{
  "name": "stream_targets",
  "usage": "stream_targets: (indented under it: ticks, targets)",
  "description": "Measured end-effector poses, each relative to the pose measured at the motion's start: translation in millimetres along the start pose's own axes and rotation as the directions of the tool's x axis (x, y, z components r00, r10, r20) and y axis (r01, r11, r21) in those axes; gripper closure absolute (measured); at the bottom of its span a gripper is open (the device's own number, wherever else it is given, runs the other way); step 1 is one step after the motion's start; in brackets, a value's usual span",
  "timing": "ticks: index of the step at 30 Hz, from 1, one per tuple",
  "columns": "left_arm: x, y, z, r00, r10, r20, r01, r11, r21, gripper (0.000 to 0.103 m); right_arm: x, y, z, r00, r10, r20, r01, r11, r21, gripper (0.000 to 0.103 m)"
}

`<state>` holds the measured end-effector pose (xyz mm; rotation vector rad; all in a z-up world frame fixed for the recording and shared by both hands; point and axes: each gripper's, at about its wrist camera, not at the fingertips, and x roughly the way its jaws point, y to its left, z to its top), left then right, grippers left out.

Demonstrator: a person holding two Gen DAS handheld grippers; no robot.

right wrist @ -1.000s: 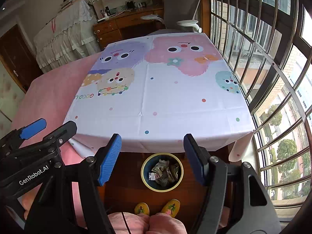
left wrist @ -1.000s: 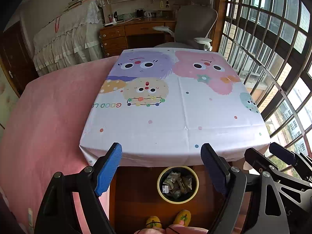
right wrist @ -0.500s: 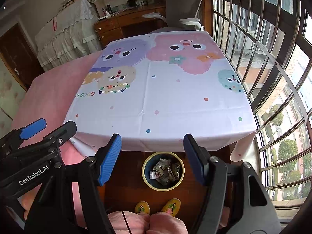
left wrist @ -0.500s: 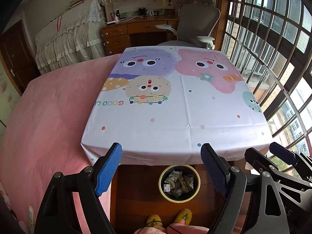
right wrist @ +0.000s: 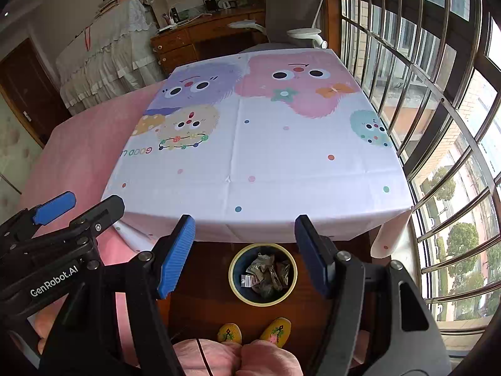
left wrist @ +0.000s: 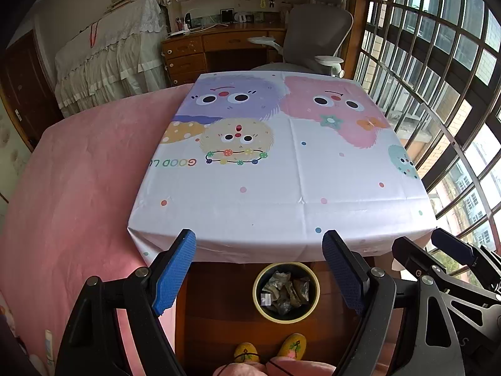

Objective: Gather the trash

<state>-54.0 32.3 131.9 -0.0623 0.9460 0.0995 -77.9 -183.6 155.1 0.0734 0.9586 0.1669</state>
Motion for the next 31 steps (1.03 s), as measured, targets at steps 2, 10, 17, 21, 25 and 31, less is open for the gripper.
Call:
stream_targets:
  ticks: [2, 10, 17, 21, 25, 31]
  targets:
    - [-0.3, -0.2, -0.8, 1.0, 0.001, 0.0, -0.001, 1.0, -0.001, 0.019, 1.4, -0.3, -0.8, 1.0, 0.001, -0.001, -0.001, 1.0, 0.0, 0.04]
    - [-0.5, -1.2, -0.3, 1.0, 0.002, 0.0, -0.002, 1.0, -0.004, 0.019, 4.5, -1.3, -2.4, 1.0, 0.004, -0.003, -0.004, 1.0, 0.0, 0.04]
    - [-0.3, -0.6, 0.0, 1.0, 0.002, -0.002, -0.002, 1.0, -0.002, 0.019, 3.7, -1.7, -1.7, 1.0, 0.004, -0.005, -0.004, 1.0, 0.001, 0.04]
    - [-0.4, -0.7, 0.6, 1.0, 0.001, -0.001, -0.001, 1.0, -0.003, 0.019, 4.4, -1.6, -3.1, 1.0, 0.005, -0.005, -0.005, 1.0, 0.002, 0.04]
    - [-0.2, -1.0, 0.6, 1.0, 0.001, -0.004, -0.001, 1.0, -0.003, 0.019, 4.9, -2.0, -3.1, 1.0, 0.005, -0.008, -0.005, 1.0, 0.001, 0.04]
    - [1.4, -0.3, -7.4, 1.0, 0.002, -0.01, -0.002, 1.0, -0.001, 0.019, 5.8, -1.7, -5.3, 1.0, 0.005, -0.009, -0.005, 1.0, 0.003, 0.04]
